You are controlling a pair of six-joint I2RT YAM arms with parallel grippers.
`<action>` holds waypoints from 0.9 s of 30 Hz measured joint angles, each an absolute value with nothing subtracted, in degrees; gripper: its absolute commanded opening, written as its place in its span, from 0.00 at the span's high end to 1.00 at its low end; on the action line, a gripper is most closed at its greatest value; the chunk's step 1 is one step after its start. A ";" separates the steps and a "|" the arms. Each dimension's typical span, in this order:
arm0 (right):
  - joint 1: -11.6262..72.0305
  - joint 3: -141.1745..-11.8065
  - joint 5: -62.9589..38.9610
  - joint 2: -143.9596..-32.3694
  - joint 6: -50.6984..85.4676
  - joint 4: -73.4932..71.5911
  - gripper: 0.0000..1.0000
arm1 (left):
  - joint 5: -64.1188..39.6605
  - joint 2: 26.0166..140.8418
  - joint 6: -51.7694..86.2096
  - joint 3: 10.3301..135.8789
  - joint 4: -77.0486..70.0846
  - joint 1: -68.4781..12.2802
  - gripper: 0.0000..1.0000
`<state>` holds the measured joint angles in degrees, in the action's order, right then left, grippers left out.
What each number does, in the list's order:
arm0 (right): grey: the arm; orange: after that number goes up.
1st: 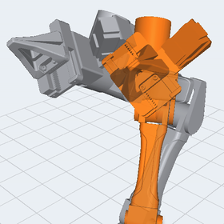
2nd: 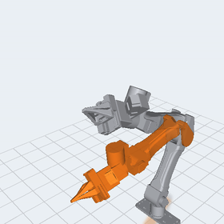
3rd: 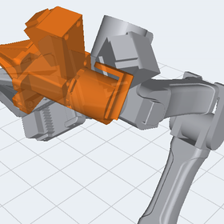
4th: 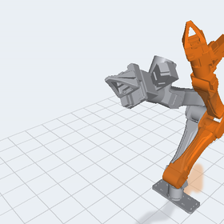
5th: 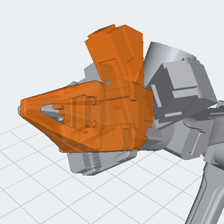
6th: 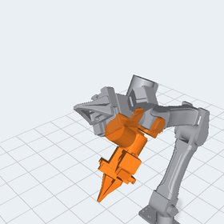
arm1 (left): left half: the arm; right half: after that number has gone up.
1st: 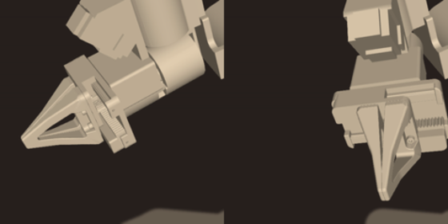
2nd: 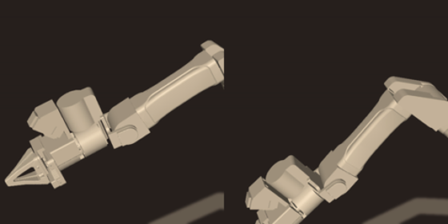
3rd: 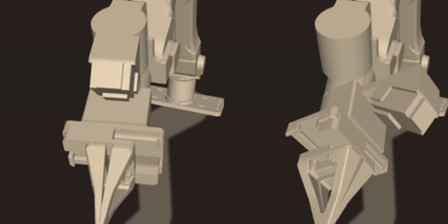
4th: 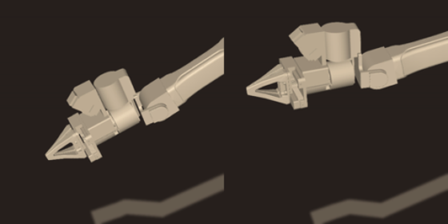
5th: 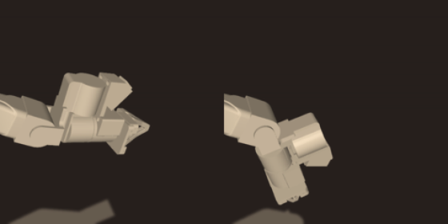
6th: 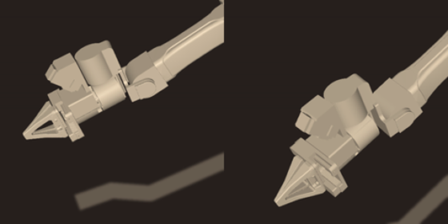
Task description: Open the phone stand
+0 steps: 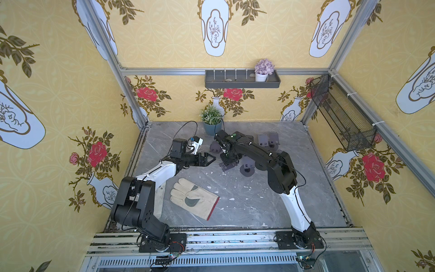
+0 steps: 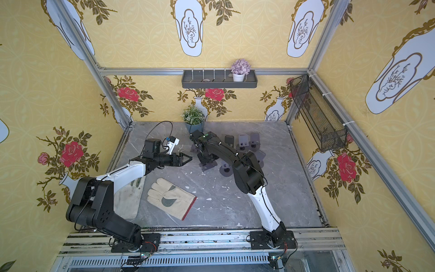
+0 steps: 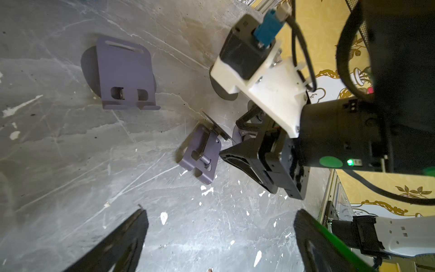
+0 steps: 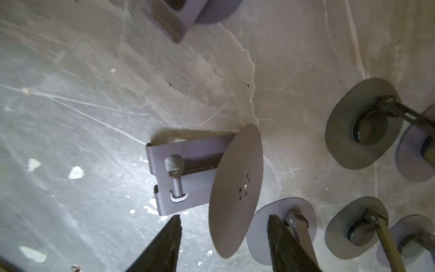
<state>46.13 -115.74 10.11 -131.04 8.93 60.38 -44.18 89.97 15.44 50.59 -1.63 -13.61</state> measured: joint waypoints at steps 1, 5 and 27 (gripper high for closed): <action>46.33 -115.55 10.55 -131.28 8.91 60.77 0.47 | -44.23 90.21 15.46 50.54 -1.91 -13.61 0.01; 46.44 -116.38 11.73 -133.19 8.73 61.65 0.53 | -44.36 91.05 15.99 50.50 -2.72 -13.61 0.01; 43.75 -108.81 6.63 -123.98 10.46 57.95 1.00 | -44.27 88.36 17.96 48.40 -5.21 -13.52 0.01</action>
